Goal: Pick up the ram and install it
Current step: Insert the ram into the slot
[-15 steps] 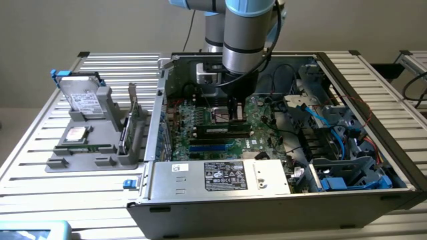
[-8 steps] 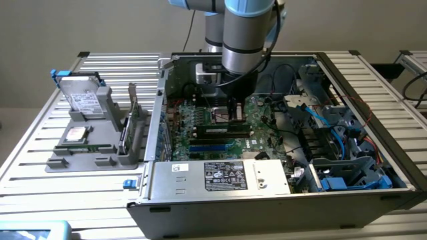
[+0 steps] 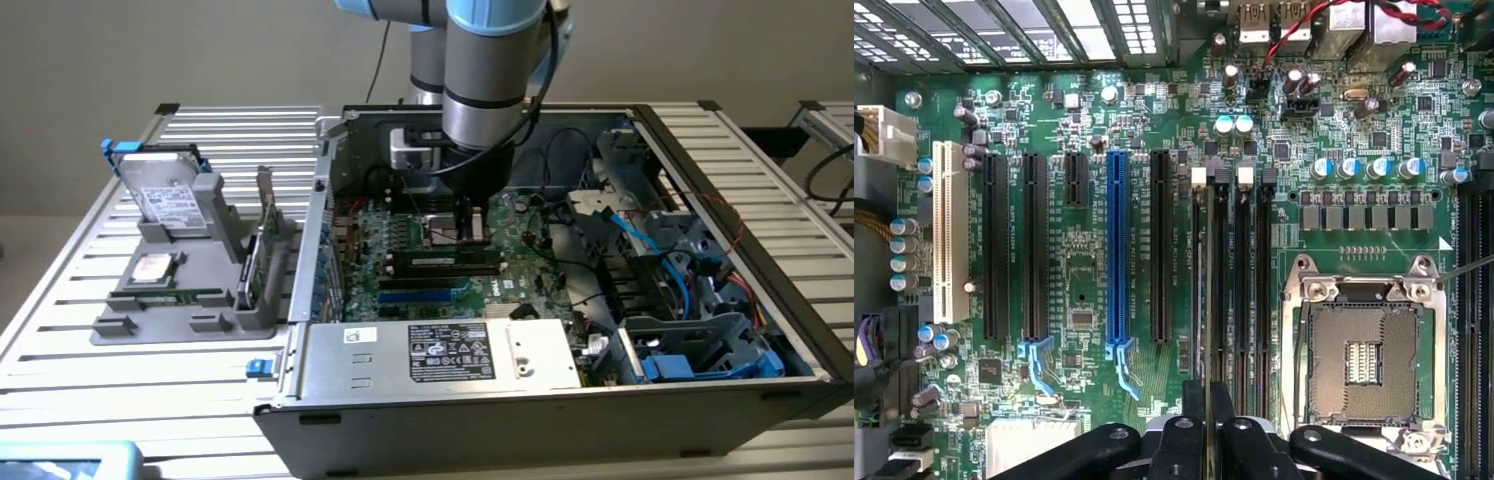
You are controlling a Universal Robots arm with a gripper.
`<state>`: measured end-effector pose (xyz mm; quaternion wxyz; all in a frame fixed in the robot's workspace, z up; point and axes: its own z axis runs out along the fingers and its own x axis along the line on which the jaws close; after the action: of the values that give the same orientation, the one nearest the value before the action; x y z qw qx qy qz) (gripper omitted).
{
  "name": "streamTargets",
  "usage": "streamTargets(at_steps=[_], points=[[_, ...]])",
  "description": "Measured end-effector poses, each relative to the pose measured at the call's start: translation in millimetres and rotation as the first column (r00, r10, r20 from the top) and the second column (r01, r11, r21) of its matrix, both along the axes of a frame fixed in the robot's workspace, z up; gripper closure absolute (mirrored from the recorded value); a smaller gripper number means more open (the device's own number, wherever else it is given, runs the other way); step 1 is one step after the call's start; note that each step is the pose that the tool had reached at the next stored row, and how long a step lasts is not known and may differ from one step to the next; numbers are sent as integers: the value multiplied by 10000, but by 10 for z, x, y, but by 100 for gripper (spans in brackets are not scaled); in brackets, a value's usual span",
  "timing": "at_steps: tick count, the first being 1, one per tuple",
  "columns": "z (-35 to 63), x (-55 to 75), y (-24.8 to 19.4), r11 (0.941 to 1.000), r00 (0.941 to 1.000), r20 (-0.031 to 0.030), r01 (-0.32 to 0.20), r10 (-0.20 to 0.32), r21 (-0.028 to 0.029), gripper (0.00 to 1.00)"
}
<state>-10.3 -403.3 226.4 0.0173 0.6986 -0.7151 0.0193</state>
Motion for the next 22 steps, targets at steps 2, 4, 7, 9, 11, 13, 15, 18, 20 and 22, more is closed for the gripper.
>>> streamTargets(at_steps=[2,4,7,9,11,13,15,18,20,22], points=[[-1,0,-4,10000,10000,10,-1,1,2,86],[-1,1,-4,10000,10000,21,0,0,1,86],[0,0,-5,10000,10000,34,0,0,0,86],[0,-5,-5,10000,10000,43,2,-2,0,86],[0,-10,-5,10000,10000,47,0,0,0,86],[0,-10,-5,10000,10000,55,-9,9,0,86],[-1,-11,-5,10000,10000,66,-18,18,1,86],[0,-11,-5,10000,10000,76,-40,40,0,86],[0,-10,-5,10000,10000,82,-50,50,0,86],[0,-11,-5,10000,9999,87,-57,57,0,86]])
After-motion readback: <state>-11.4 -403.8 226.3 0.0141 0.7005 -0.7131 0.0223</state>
